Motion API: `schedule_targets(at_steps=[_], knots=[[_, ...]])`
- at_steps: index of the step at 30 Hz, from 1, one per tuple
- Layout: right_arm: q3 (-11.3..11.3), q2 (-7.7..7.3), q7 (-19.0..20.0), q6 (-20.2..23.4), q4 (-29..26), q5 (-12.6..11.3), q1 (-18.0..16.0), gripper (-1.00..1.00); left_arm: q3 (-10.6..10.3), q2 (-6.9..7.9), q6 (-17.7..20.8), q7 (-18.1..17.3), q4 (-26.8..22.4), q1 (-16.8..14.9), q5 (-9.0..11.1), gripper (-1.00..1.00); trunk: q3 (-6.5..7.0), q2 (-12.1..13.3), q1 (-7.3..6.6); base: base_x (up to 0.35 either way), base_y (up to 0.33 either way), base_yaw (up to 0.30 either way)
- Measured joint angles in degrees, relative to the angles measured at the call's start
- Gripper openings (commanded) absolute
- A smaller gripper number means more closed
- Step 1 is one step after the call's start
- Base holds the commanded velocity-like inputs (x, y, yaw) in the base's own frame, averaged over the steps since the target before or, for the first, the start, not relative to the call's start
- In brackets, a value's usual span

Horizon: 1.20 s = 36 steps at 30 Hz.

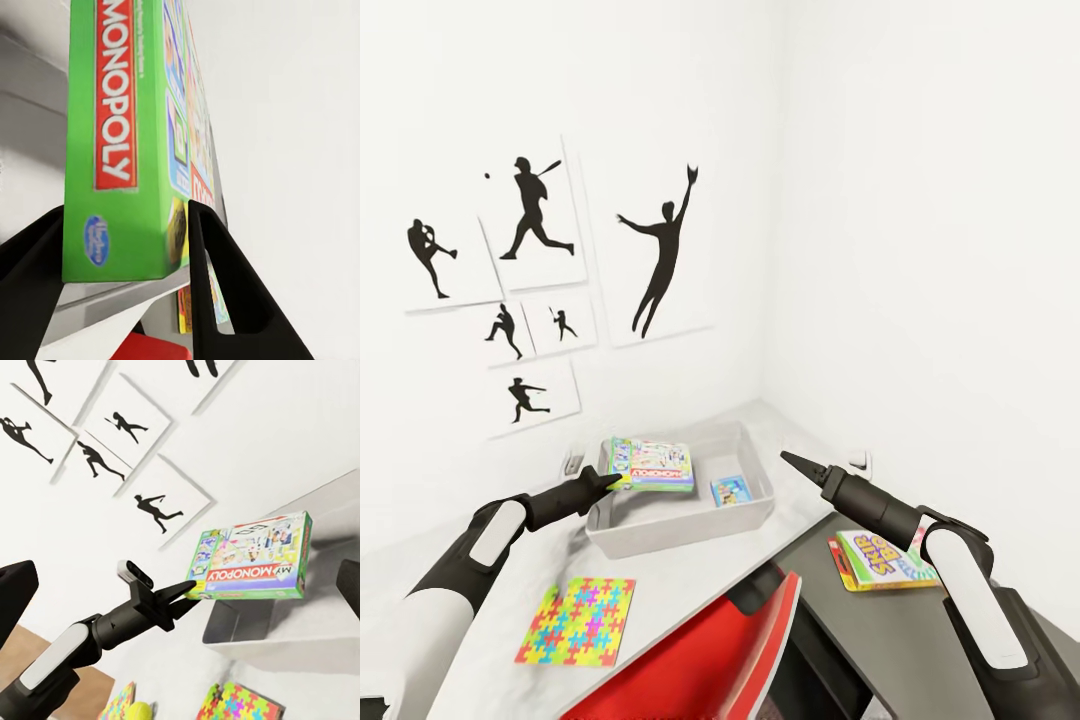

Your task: Put all the toys in the child's room - the three board games (two on the bed and one on the table), the two jigsaw puzzles on the table, and the tennis ball on the table - inside the toy box on the table in the child's room.

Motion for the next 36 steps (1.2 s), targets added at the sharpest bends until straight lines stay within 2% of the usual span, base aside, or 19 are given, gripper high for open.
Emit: schedule_targets(at_steps=[36], knots=[[0.08,0.00,0.00,0.07,0.08,0.60,0.00,1.00,0.09,0.26,-0.11,0.03,-0.55,-0.13,0.07,-1.00,-3.31,-0.01,0.00,0.000,0.000,0.000]])
